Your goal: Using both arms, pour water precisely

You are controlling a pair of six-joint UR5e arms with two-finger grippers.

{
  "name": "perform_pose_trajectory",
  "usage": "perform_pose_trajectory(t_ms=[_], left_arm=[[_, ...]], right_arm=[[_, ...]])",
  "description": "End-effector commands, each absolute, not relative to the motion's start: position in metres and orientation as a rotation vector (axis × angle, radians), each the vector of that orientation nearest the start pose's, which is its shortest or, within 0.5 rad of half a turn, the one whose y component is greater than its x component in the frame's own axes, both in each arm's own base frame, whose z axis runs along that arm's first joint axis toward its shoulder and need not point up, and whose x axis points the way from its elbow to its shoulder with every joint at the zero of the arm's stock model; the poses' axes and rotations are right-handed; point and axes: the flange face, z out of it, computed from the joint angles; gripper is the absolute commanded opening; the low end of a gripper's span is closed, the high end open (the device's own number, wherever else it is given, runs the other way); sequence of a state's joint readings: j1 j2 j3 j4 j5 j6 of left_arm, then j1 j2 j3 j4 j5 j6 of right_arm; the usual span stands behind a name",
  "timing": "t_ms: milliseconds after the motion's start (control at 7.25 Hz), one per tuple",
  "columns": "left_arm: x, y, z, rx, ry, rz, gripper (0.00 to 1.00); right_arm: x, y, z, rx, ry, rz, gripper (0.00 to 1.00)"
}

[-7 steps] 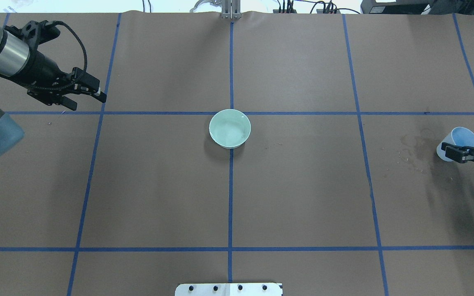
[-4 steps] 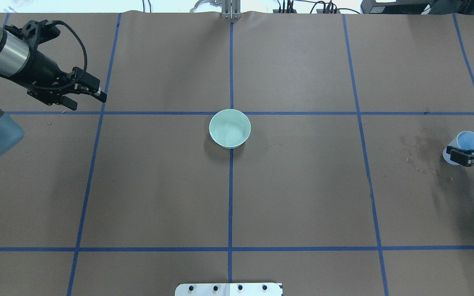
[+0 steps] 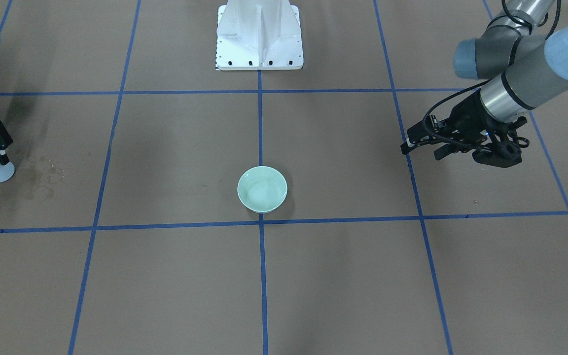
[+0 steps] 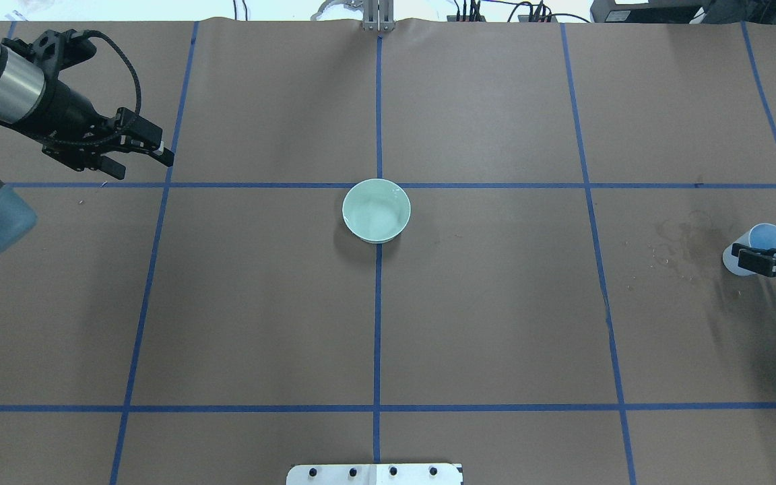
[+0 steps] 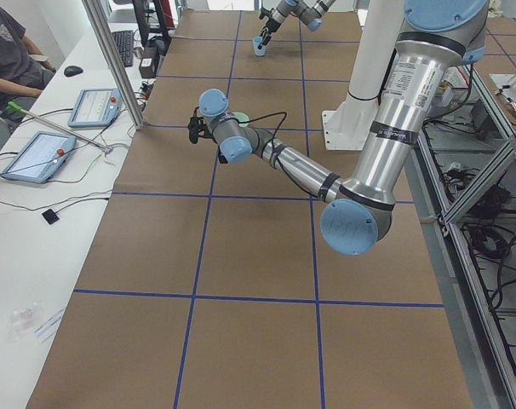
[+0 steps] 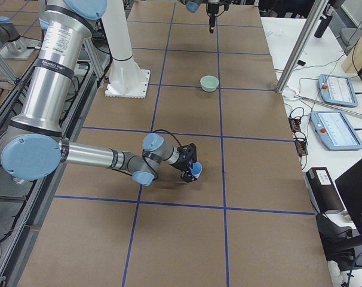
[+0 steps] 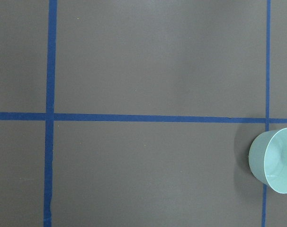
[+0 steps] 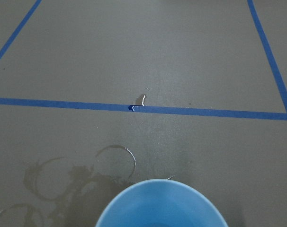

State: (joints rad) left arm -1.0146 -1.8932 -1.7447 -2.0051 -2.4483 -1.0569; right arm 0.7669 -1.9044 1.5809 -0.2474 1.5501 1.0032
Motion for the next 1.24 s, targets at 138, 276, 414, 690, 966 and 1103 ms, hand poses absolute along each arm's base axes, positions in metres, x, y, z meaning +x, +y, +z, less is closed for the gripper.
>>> perform_pose_trajectory(t_ms=[138,276,414,690,966,1103], left_arm=[[0.257,-0.522,0.319,0.001,1.168,-0.044,1.0],[0.257,-0.522,0.319,0.001,1.168,-0.043,1.0],[0.259,-0.523,0.324,-0.004,1.161,-0.048,1.0],[0.267,-0.525,0.323,-0.007,1.153,-0.047,1.0],[0.334,-0.533,0.275,-0.033,1.101,-0.103,1.0],[0.383,-0.529,0.256,0.001,1.044,-0.09,1.0]], right_arm=[[-0.149,-0.341,0.643,0.672,-0.808,0.194,0.99],[-0.133,-0.342,0.639,0.668,-0.82,0.208,0.99],[-0.109,-0.352,0.629,0.653,-0.86,0.207,0.99],[-0.051,-0.407,0.604,0.588,-0.903,0.2,0.99],[-0.007,-0.462,0.586,0.462,-0.882,0.134,0.99],[0.012,-0.477,0.582,0.424,-0.866,0.078,0.99]])
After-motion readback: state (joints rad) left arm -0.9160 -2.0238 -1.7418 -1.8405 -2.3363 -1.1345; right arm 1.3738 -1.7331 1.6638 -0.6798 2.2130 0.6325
